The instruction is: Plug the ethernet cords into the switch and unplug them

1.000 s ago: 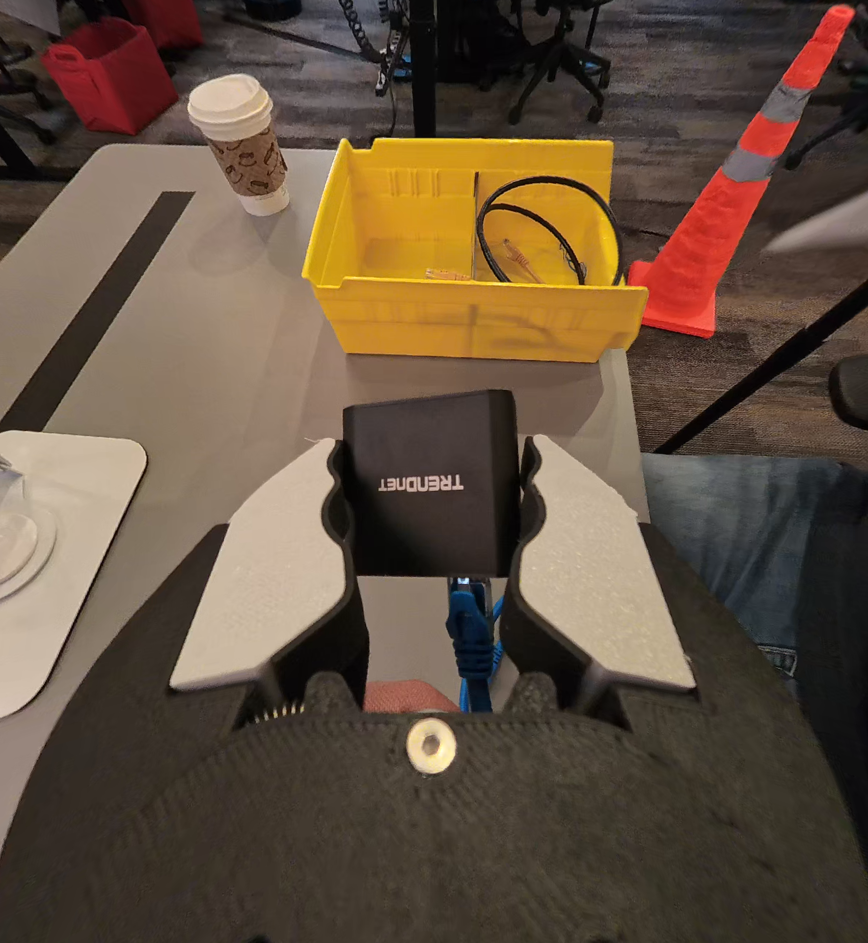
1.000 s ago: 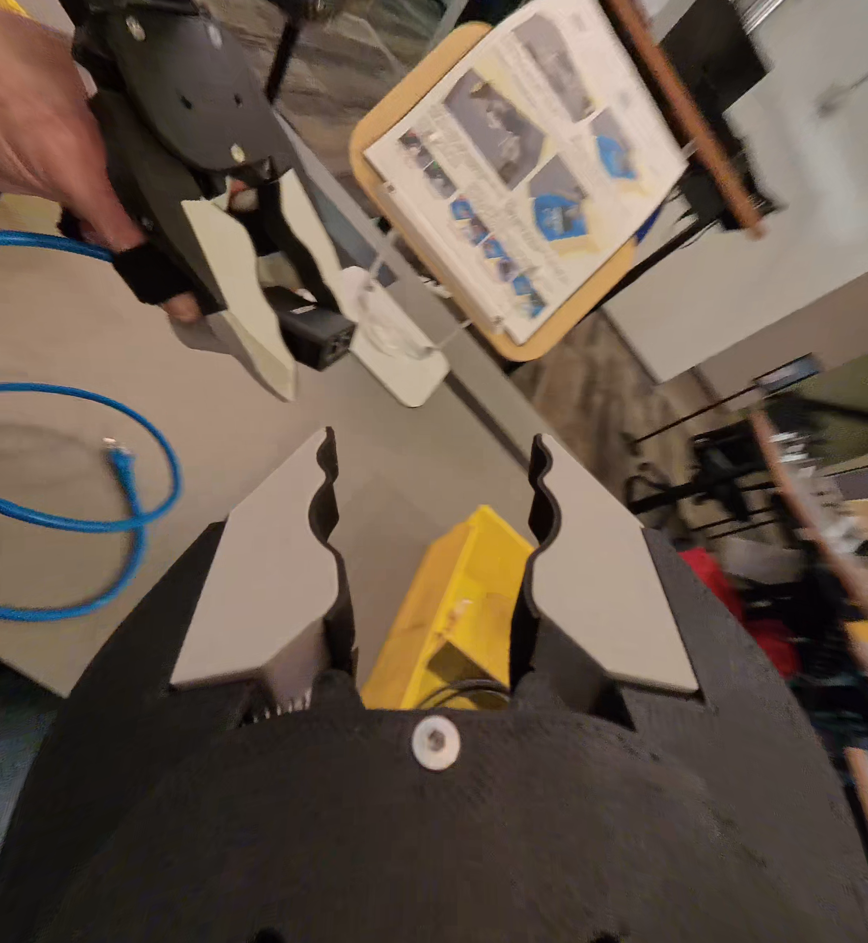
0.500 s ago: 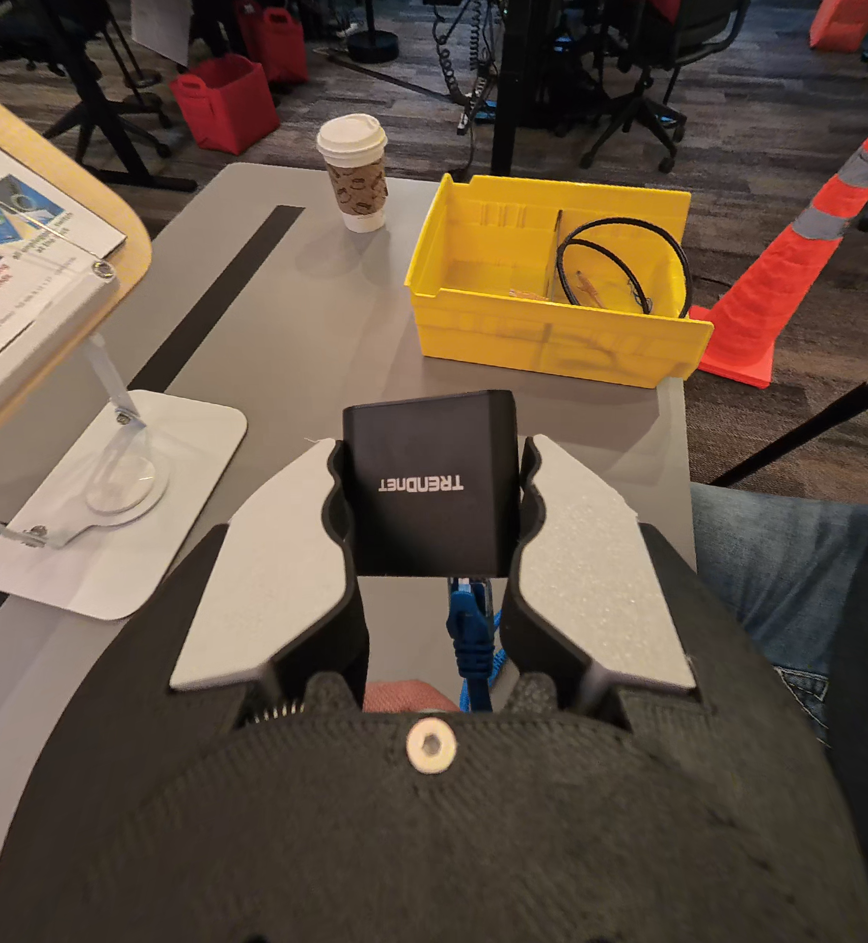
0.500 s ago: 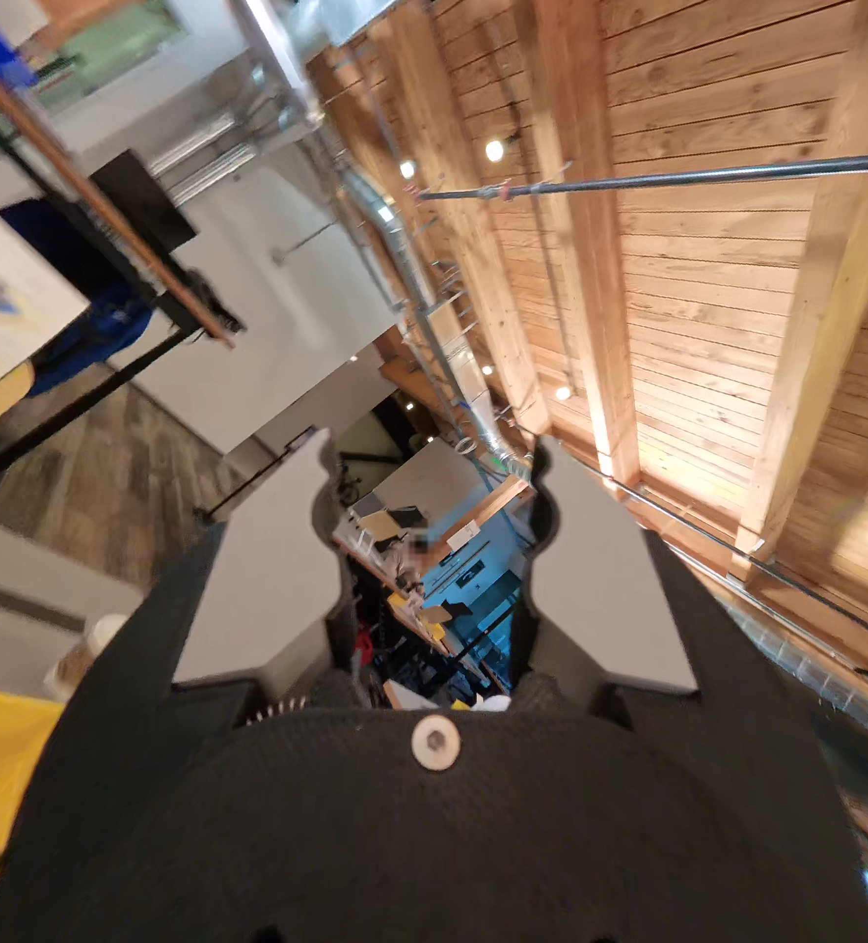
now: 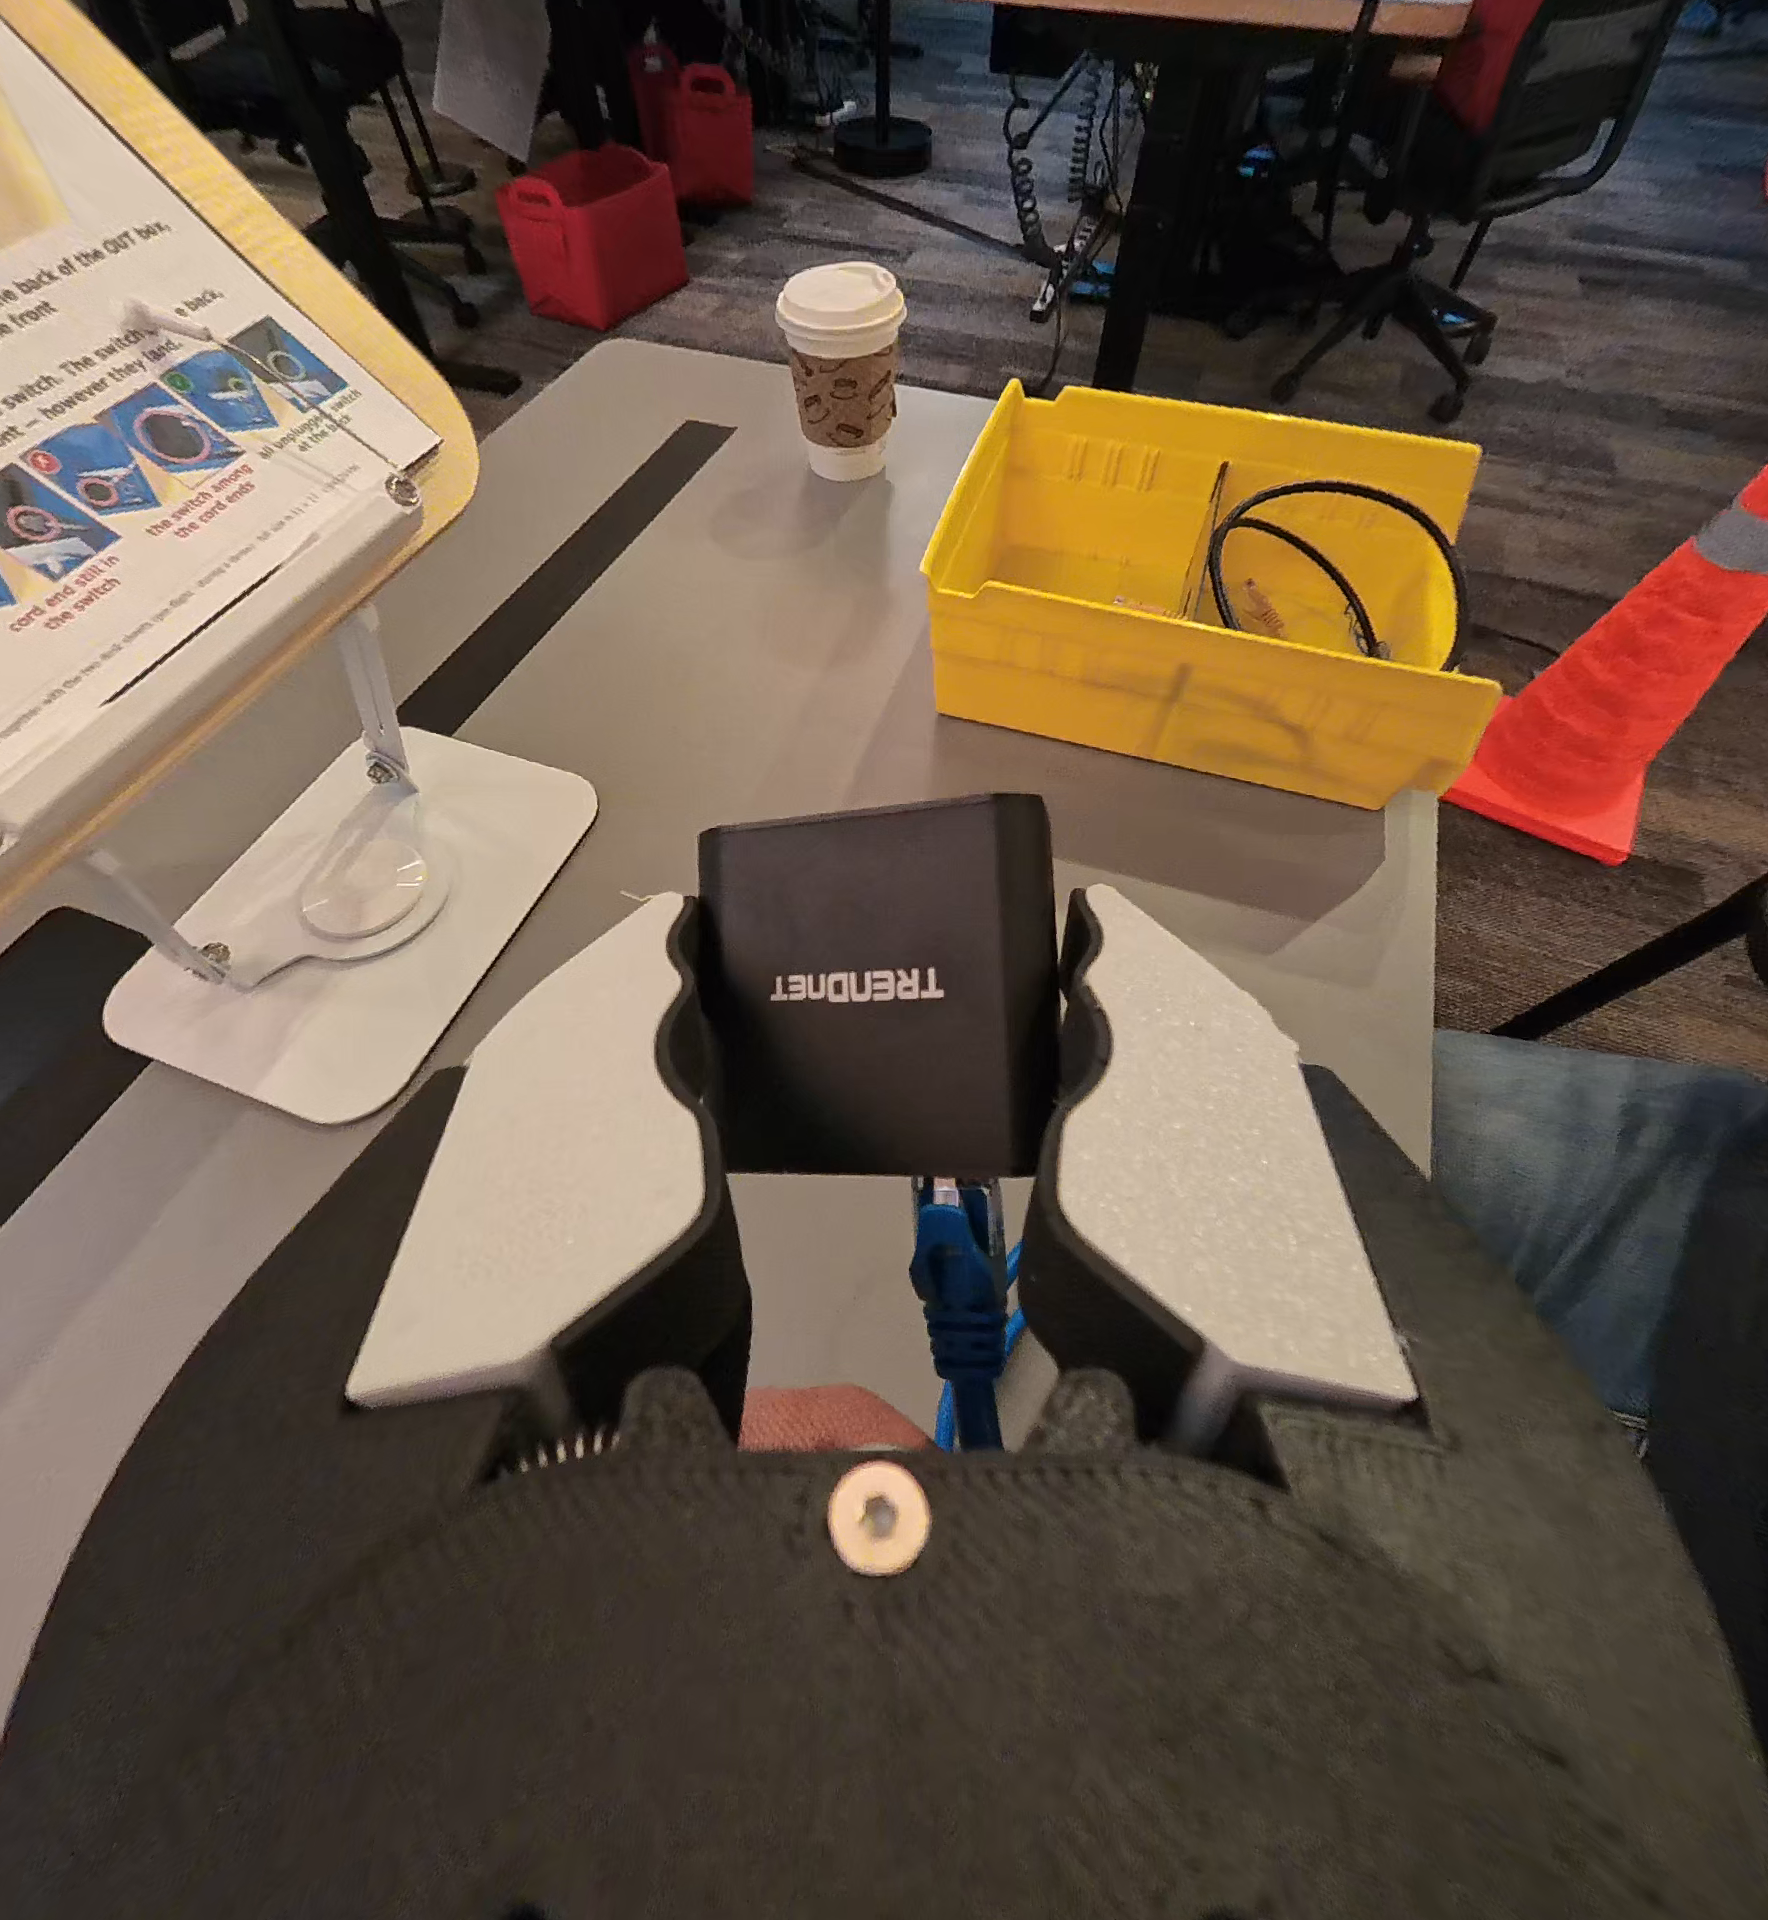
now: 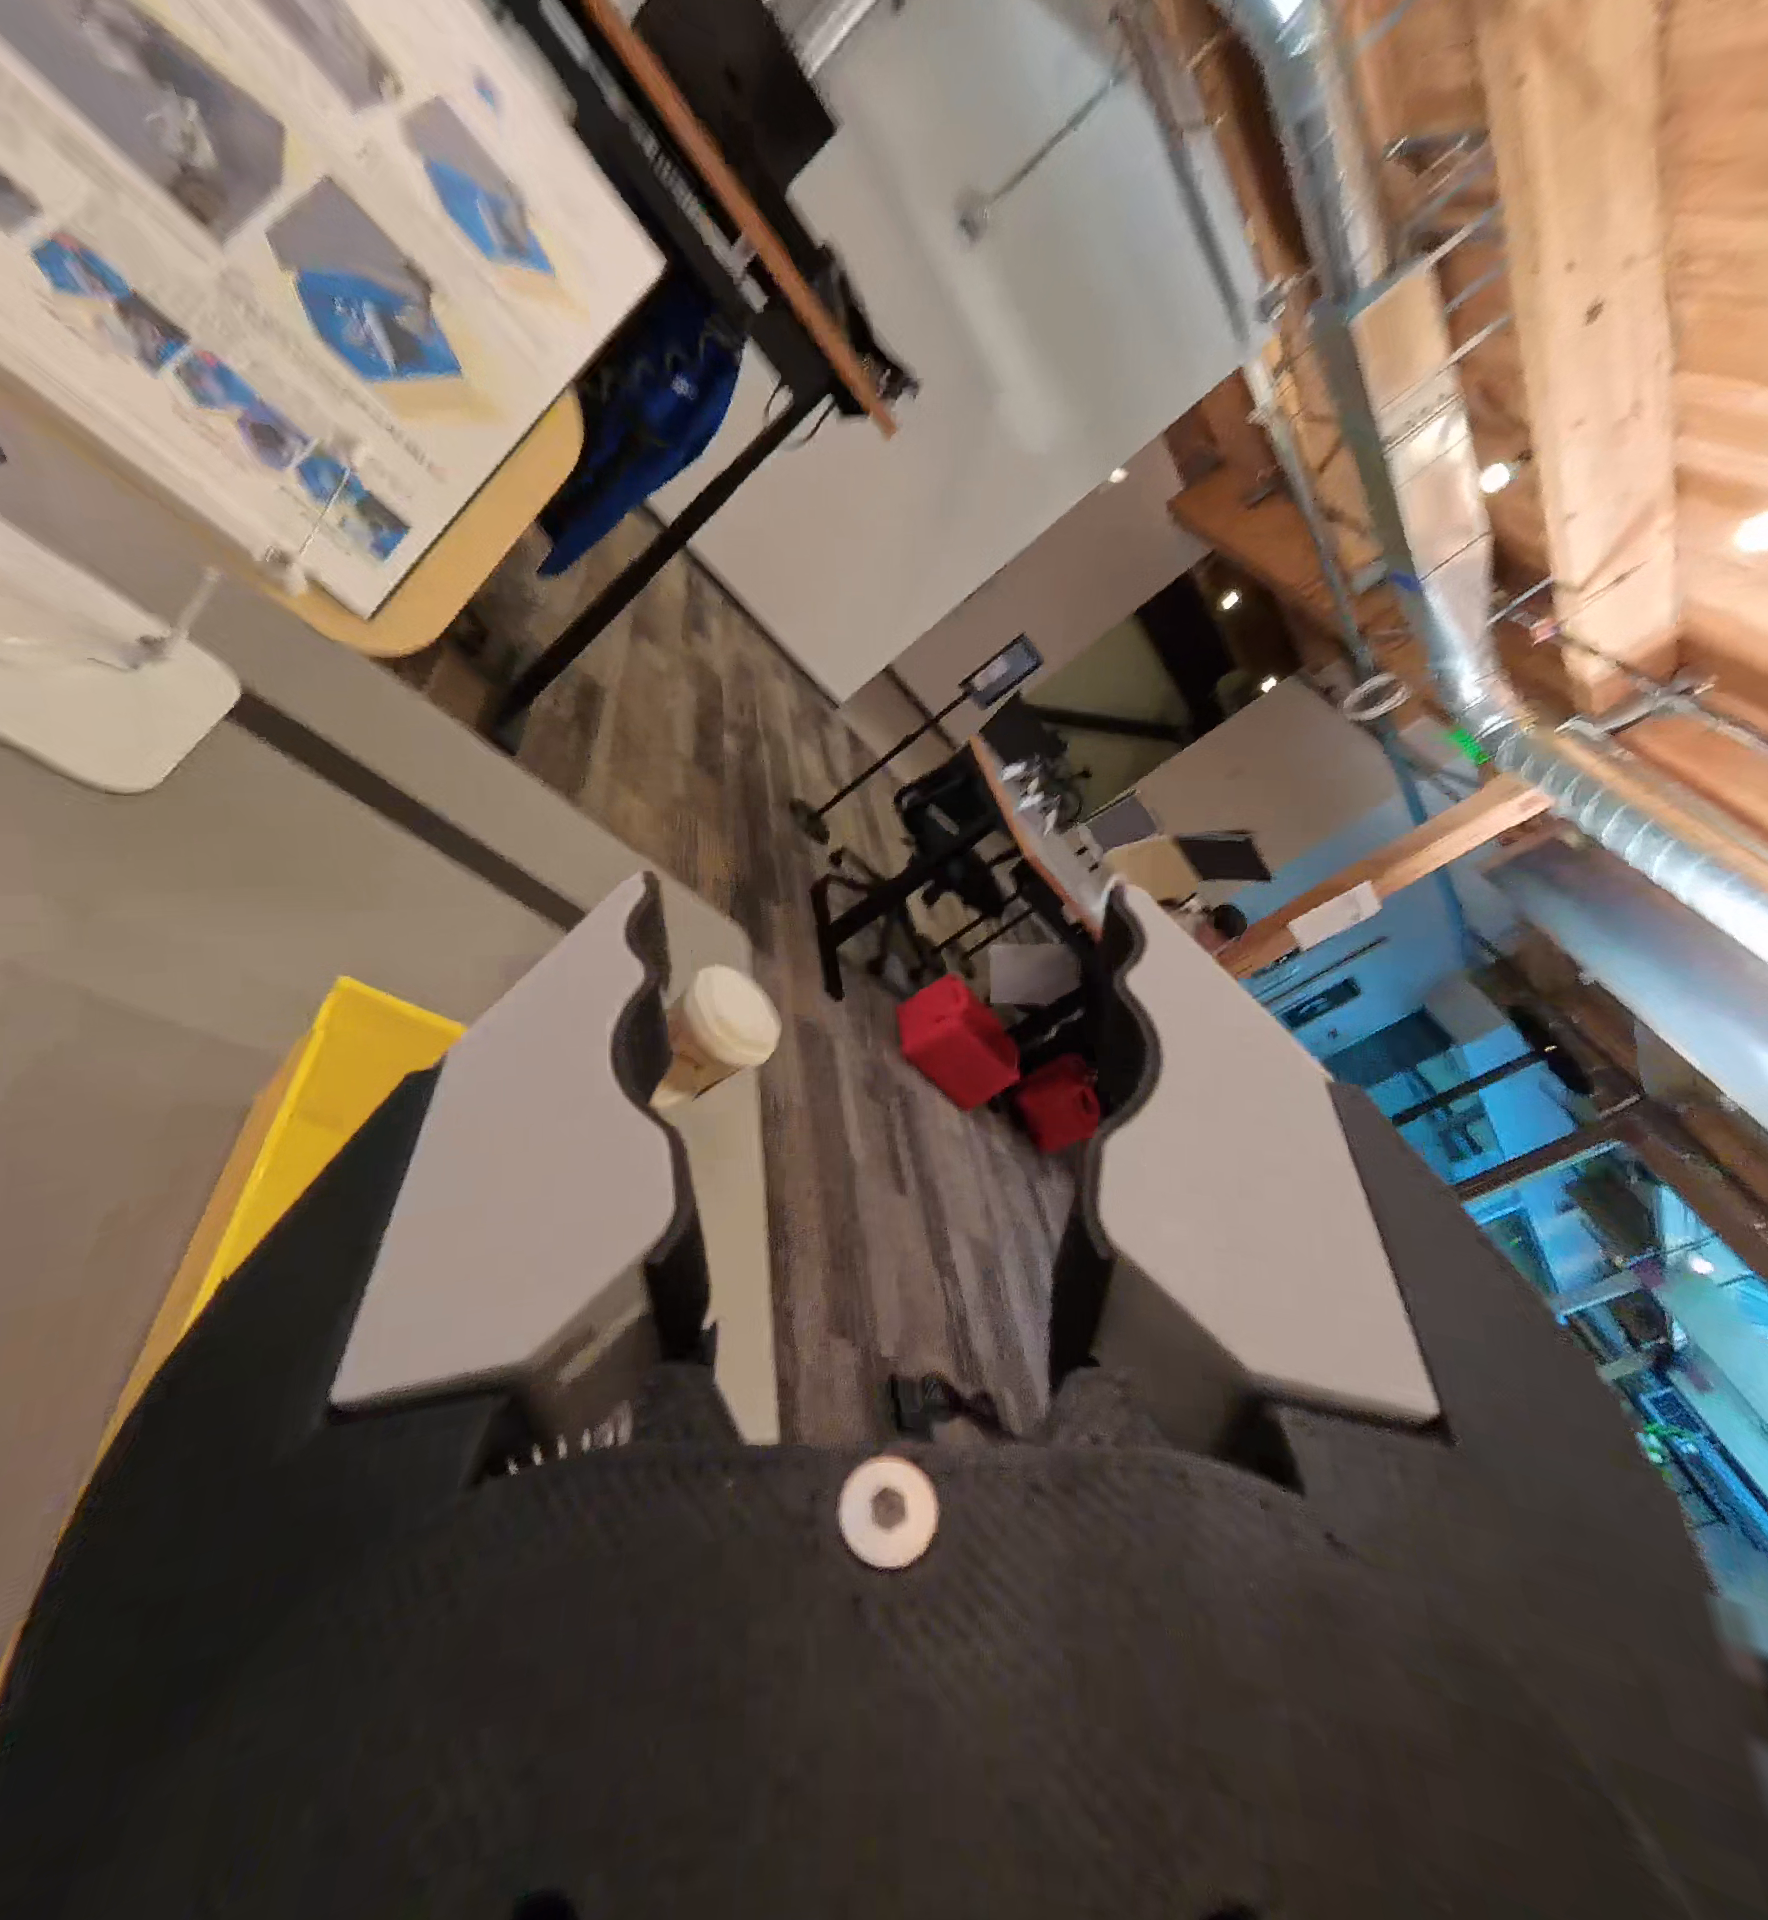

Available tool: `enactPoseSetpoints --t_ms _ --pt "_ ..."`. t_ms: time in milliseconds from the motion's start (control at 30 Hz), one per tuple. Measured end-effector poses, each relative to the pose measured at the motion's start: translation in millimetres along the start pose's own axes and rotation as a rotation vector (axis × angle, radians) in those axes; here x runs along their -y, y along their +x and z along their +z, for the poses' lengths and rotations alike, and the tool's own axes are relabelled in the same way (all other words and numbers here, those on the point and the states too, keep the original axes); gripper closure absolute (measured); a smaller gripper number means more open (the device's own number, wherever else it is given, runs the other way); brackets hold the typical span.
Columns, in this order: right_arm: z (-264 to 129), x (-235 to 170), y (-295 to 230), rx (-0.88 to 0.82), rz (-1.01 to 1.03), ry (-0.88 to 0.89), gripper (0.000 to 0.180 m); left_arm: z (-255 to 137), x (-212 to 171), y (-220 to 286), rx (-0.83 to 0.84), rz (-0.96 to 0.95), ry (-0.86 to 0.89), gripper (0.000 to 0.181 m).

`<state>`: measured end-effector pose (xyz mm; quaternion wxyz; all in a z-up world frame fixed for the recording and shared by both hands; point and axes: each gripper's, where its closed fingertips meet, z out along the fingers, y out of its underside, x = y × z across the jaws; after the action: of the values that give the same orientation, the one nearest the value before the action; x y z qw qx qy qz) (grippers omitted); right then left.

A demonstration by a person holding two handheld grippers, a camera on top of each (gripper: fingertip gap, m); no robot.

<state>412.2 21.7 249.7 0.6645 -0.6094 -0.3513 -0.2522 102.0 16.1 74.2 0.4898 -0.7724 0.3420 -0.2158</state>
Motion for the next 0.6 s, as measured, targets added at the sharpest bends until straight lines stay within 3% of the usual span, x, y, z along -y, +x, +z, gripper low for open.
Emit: enactPoseSetpoints --t_ms 167,233,367,467,600 --pt "62 -40 -68 0.194 0.047 -0.161 0.069 -7 -15 -8 0.035 -0.034 -0.019 0.116" --pt "94 -44 -78 0.202 0.076 -0.161 0.075 -11 -20 -14 0.06 -0.05 -0.024 0.116" --pt "151 -89 -96 0.325 0.238 -0.378 0.071 -20 -23 -18 0.079 -0.086 -0.003 0.116" --pt "150 -63 -114 0.419 0.325 -0.313 0.07 -24 -21 -17 0.111 -0.087 0.016 0.116" --pt "105 22 -173 0.629 0.369 -0.056 0.085 -18 -14 -7 0.158 -0.044 0.05 0.116"
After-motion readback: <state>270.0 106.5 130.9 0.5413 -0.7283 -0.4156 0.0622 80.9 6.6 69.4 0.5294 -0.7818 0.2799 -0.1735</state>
